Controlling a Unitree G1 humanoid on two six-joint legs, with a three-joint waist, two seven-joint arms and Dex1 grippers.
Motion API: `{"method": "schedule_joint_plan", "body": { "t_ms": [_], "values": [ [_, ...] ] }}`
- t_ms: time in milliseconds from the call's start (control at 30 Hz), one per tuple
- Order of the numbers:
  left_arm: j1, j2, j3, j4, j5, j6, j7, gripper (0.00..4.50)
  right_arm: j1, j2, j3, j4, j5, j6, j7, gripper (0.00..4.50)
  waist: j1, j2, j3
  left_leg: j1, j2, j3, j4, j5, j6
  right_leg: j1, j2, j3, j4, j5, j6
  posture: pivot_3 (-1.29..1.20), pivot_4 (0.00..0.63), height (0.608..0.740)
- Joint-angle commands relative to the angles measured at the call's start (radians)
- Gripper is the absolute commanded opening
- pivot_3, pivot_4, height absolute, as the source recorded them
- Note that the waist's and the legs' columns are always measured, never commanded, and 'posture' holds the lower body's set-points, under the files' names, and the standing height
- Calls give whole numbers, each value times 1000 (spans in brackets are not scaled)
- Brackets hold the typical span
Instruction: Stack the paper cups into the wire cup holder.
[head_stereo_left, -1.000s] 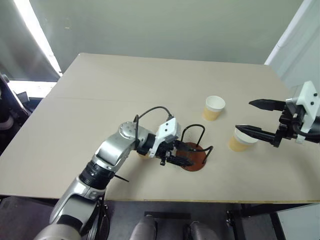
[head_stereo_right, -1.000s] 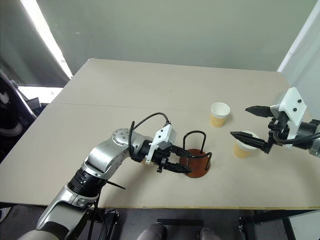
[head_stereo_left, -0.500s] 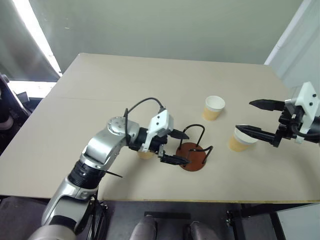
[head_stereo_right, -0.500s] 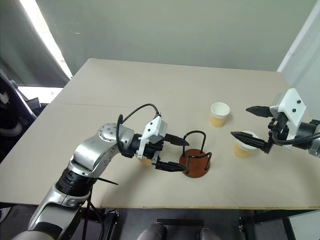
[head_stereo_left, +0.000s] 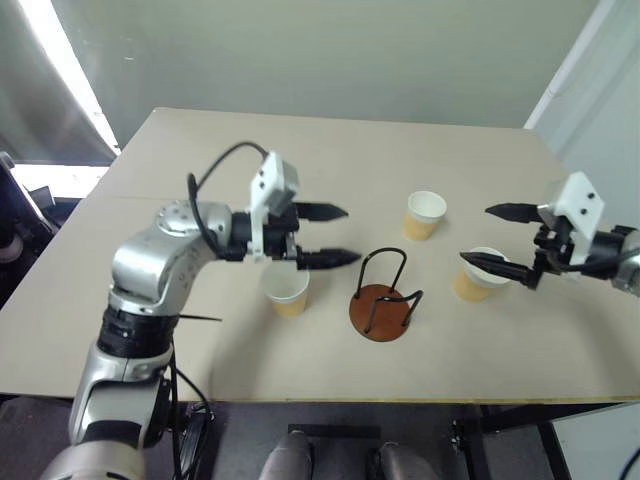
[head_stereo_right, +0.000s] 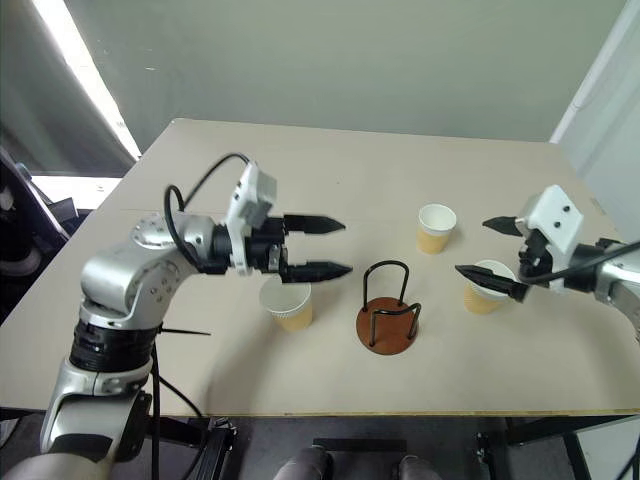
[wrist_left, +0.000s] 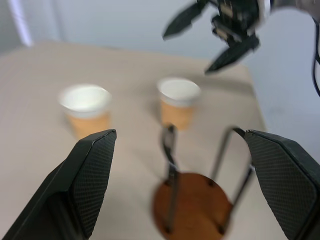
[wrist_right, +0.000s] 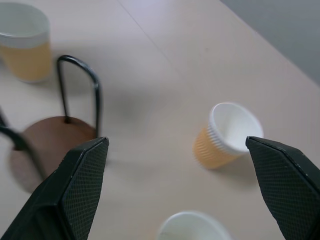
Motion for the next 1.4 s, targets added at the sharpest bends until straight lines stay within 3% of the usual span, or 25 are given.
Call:
{"method": "schedule_joint_plan", "body": {
  "t_ms": [33,267,500,833,1200,1300,1400],
  "values": [
    [-24,29,33,23,3,-16,15,4417,-112,17,116,100,-133,-113,22,4500,-1,0,0,0,0,0,0,0,0,0,0,0,0,0,0,0,150,740],
    [-15,86,58,75,11,-39,19,4417,-309,109,298,355,-328,-318,90,4500,-2,0,0,-1,0,-1,-2,0,0,-1,0,0,-1,0,0,0,150,740],
    [-4,90,60,77,9,-44,33,4417,-438,188,385,589,-474,-488,124,4500,1,1,0,-4,0,-2,-2,0,0,-4,0,-1,-2,0,-1,0,150,740],
    [-9,78,48,92,15,-62,34,4417,-567,258,469,904,-680,-727,78,4500,1,1,1,-5,0,-1,-5,0,-1,-6,-1,-1,0,1,-4,0,150,740],
    [-12,77,42,95,22,-69,29,4417,-640,327,476,1054,-760,-817,59,4500,1,1,1,-6,1,-1,-7,0,-2,-7,-1,-1,0,1,-5,0,150,740],
    [-13,74,38,96,26,-73,28,4500,-649,341,476,1071,-771,-825,63,3921,1,1,1,-6,1,-1,-7,0,-2,-7,-1,-1,0,1,-5,0,150,740],
    [-12,72,35,96,29,-75,28,4500,-652,350,477,1078,-777,-827,76,2925,1,1,1,-6,1,-1,-7,-1,-2,-7,-1,-1,0,1,-5,0,150,740]
  ]
}}
